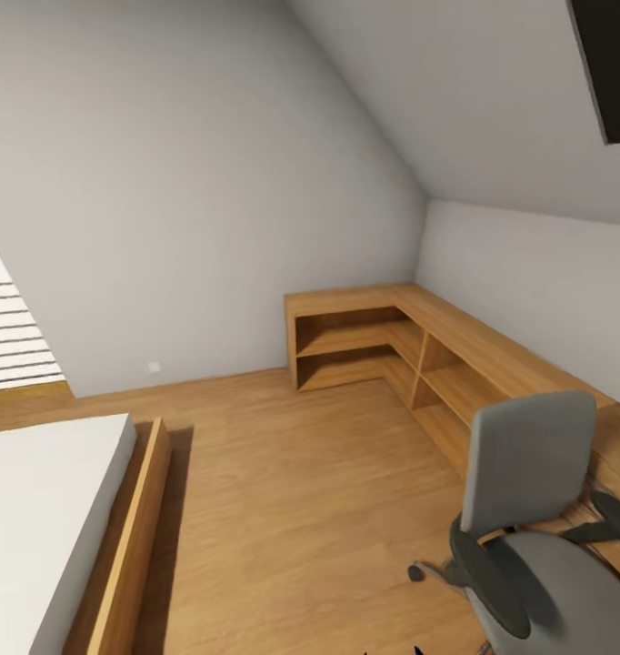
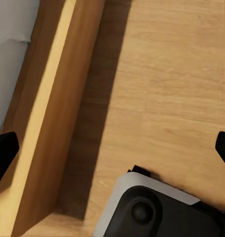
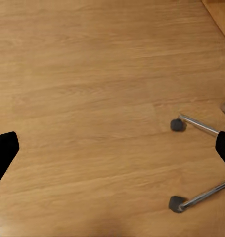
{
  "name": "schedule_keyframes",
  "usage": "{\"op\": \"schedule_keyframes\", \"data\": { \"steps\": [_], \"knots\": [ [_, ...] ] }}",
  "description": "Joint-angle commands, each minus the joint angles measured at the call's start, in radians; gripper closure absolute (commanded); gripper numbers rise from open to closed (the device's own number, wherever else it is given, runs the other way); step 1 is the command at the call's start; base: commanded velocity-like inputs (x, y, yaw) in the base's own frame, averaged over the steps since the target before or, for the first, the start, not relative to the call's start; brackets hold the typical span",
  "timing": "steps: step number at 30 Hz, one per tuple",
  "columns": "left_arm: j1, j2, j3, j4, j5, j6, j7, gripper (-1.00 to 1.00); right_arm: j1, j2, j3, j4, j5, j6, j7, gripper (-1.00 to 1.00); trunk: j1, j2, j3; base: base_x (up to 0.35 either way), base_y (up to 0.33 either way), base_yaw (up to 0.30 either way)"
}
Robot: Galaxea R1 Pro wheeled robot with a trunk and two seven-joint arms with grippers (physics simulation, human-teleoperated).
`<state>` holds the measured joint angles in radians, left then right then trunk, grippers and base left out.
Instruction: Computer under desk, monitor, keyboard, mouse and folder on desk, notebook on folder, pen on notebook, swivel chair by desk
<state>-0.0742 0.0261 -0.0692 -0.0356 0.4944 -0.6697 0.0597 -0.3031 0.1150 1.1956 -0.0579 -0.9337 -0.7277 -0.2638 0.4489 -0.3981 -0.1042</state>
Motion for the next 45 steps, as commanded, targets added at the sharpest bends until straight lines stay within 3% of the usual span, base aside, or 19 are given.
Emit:
{"op": "schedule_keyframes", "data": {
  "steps": [1, 10, 23, 45],
  "knots": [
    [-0.001, 0.0, -0.008, 0.0, 0.001, -0.002, 0.006, -1.0, -0.001, 0.0, 0.009, 0.0, -0.001, -0.001, -0.009, -1.0, 0.001, -0.002, -0.002, 0.318, 0.123, 0.275],
    [-0.001, -0.001, -0.011, 0.0, 0.0, 0.001, 0.006, -1.0, -0.001, -0.002, 0.008, 0.0, -0.001, -0.001, -0.009, -1.0, 0.001, -0.002, 0.007, 0.327, 0.038, 0.191],
    [-0.001, -0.002, -0.012, 0.0, -0.001, 0.002, 0.006, -1.0, -0.001, -0.003, 0.007, 0.0, -0.001, -0.001, -0.01, -1.0, 0.001, -0.002, 0.025, 0.331, 0.001, 0.024],
    [-0.001, -0.002, -0.014, 0.0, -0.002, 0.004, 0.006, -1.0, -0.001, -0.005, 0.007, 0.0, -0.001, -0.001, -0.011, -1.0, 0.001, -0.002, 0.027, 0.331, -0.022, 0.0]
  ]
}}
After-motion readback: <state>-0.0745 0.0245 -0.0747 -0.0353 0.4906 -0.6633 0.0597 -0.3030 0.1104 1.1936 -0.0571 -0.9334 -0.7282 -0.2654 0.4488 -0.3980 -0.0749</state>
